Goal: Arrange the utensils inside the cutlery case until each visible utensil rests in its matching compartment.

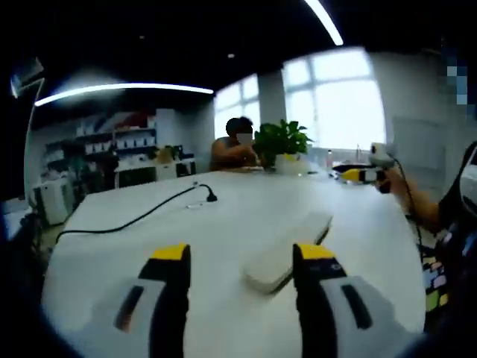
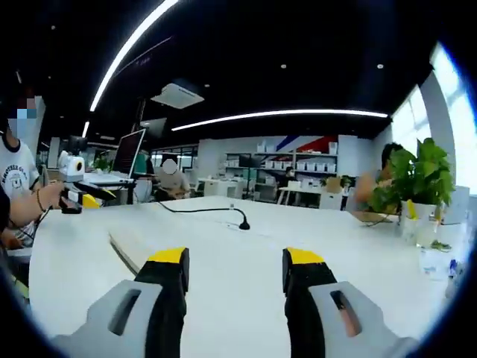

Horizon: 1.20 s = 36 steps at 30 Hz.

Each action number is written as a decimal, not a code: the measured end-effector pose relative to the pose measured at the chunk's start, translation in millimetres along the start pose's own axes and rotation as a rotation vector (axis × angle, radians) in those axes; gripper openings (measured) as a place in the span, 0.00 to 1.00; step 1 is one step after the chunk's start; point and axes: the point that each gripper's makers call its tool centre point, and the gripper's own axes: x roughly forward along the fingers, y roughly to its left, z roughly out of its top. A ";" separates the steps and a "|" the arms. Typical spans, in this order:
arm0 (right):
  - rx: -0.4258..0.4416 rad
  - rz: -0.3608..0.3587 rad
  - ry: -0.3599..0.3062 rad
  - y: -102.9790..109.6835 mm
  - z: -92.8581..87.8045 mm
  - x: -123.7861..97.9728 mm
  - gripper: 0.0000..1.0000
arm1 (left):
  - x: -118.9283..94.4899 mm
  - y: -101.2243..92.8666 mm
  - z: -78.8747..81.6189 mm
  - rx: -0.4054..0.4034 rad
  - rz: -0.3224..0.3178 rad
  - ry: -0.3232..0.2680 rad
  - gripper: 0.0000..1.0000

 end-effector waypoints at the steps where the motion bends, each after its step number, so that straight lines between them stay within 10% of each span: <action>1: 0.003 -0.028 -0.001 -2.1 0.8 -5.4 0.53 | -5.9 0.4 3.5 0.014 0.037 -0.010 0.60; 19: -0.027 -0.189 -0.061 -1.0 34.9 -63.0 0.80 | -62.7 -7.9 31.1 -0.023 0.229 -0.106 0.99; 24: -0.032 -0.234 -0.097 -2.2 46.6 -71.3 0.99 | -82.0 -2.7 43.8 -0.021 0.301 -0.132 1.00; 36: -0.037 -0.369 -0.087 -18.8 61.4 -119.6 0.99 | -112.9 -13.5 62.1 -0.001 0.371 -0.183 1.00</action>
